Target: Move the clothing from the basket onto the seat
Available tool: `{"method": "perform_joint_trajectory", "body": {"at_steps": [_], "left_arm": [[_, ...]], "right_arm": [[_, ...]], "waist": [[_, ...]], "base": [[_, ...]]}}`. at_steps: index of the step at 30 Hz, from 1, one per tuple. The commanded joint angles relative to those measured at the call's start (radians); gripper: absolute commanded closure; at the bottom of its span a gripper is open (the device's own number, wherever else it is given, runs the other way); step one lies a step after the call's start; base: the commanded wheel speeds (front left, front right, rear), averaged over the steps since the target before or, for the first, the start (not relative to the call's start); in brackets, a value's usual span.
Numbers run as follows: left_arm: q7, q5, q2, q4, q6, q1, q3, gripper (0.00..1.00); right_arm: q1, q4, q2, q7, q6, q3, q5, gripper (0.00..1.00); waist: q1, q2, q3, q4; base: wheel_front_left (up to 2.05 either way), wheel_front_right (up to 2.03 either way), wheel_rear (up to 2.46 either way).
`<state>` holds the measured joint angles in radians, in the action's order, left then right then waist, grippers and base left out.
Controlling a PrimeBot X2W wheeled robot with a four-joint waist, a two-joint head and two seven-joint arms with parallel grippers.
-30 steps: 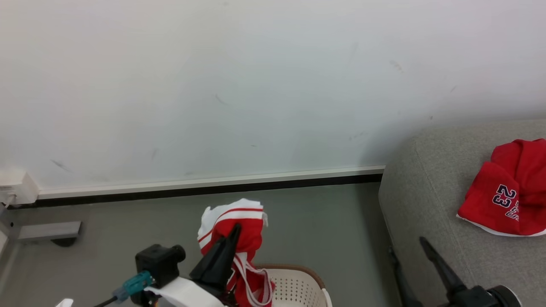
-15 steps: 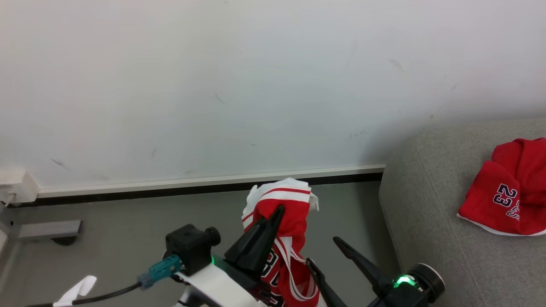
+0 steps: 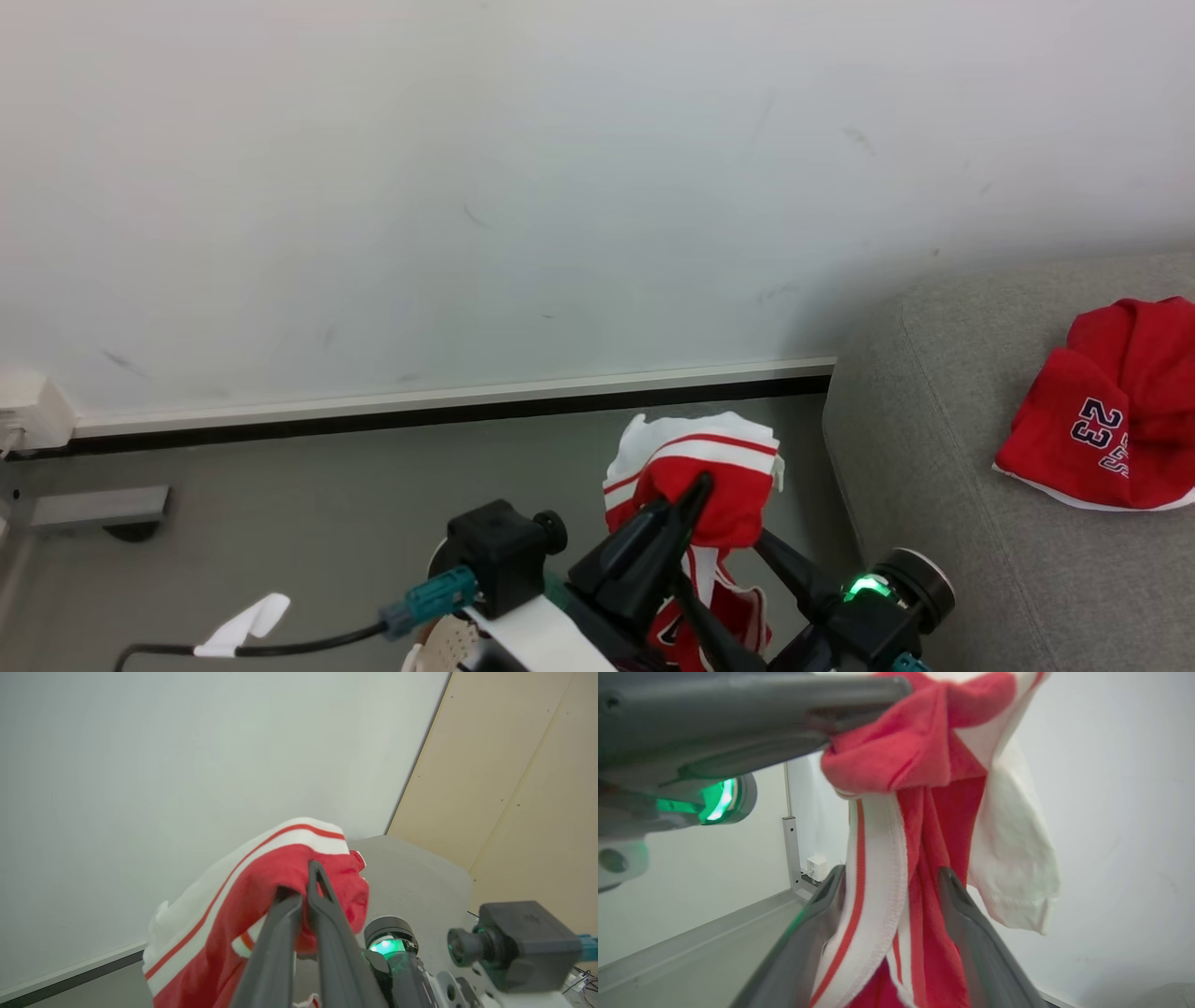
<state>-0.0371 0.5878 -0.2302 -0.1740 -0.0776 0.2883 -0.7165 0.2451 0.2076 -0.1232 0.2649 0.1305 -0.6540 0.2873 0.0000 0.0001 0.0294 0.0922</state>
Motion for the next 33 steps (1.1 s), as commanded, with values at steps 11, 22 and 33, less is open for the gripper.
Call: {"method": "perform_joint_trajectory", "body": {"at_steps": [11,22,33], "left_arm": [[0.022,0.007,0.024,-0.05,0.012,0.009,-0.043,1.0],[0.025,0.017,0.014,-0.061,0.0,0.002,-0.039,1.0],[0.001,0.031,-0.001,0.031,-0.026,-0.031,-0.004,0.85]], "right_arm": [[0.001,0.049,0.023,-0.001,0.0,0.071,-0.048,0.0],[0.008,0.093,0.032,-0.001,0.0,0.071,-0.018,1.0],[-0.053,0.003,-0.008,-0.001,0.0,0.148,0.023,1.0]], "waist": [[0.0,-0.0001,-0.002,0.011],[0.0,-0.0001,-0.008,0.009],[0.0,-0.0001,-0.017,0.03]], "base": [[0.0,0.0,0.0],[0.0,0.0,0.0],[0.0,0.0,0.0]]}}
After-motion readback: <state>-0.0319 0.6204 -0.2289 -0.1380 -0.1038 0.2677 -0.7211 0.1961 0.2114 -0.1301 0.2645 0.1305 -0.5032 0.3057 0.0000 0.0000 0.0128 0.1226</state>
